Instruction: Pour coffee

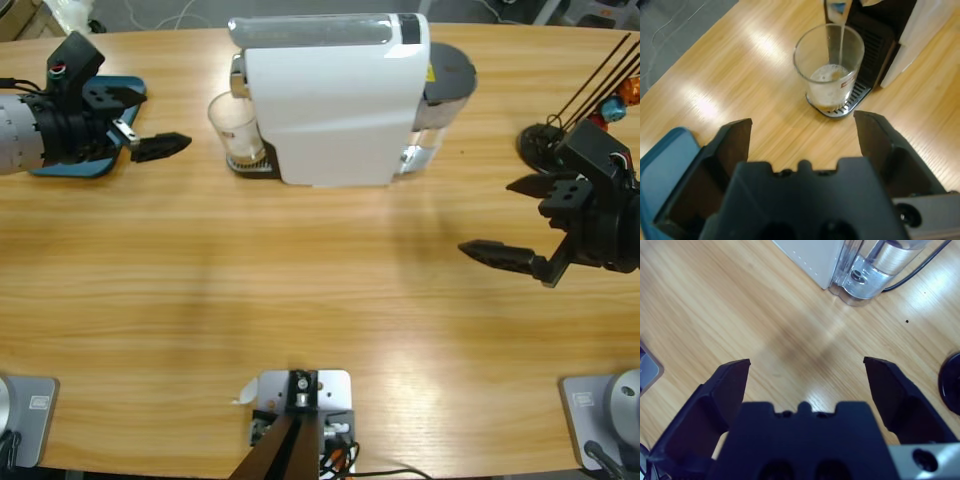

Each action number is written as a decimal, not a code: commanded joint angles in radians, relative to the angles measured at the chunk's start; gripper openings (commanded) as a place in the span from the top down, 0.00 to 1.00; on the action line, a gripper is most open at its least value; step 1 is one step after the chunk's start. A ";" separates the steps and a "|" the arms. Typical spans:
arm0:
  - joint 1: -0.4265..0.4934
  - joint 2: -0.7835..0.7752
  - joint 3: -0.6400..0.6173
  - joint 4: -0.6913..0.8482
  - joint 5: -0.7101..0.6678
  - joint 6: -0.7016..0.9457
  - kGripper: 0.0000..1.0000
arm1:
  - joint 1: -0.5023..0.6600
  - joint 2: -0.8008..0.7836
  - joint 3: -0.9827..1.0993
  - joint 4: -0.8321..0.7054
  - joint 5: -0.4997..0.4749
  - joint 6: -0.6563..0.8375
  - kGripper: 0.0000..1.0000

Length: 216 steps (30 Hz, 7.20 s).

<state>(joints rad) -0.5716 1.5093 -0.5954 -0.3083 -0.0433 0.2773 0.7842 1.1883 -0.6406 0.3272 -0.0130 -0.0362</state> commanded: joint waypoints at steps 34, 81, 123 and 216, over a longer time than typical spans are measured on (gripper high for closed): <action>0.217 0.375 0.197 -0.723 -0.543 -0.063 0.12 | 0.013 0.031 -0.008 0.018 0.030 -0.028 0.00; 0.294 0.601 0.163 -1.034 -0.749 -0.155 0.15 | 0.013 0.066 -0.020 0.023 0.050 -0.033 0.00; 0.237 0.610 0.171 -1.035 -0.683 -0.087 0.00 | 0.013 0.090 -0.031 0.031 0.077 -0.034 0.00; 0.714 0.464 0.374 -0.961 -0.270 -0.210 0.40 | 0.013 0.108 -0.045 0.046 0.099 -0.039 0.00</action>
<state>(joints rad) 0.1470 1.9276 -0.2315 -1.2788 -0.3328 0.0758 0.7849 1.2876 -0.6879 0.3582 0.0720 -0.0569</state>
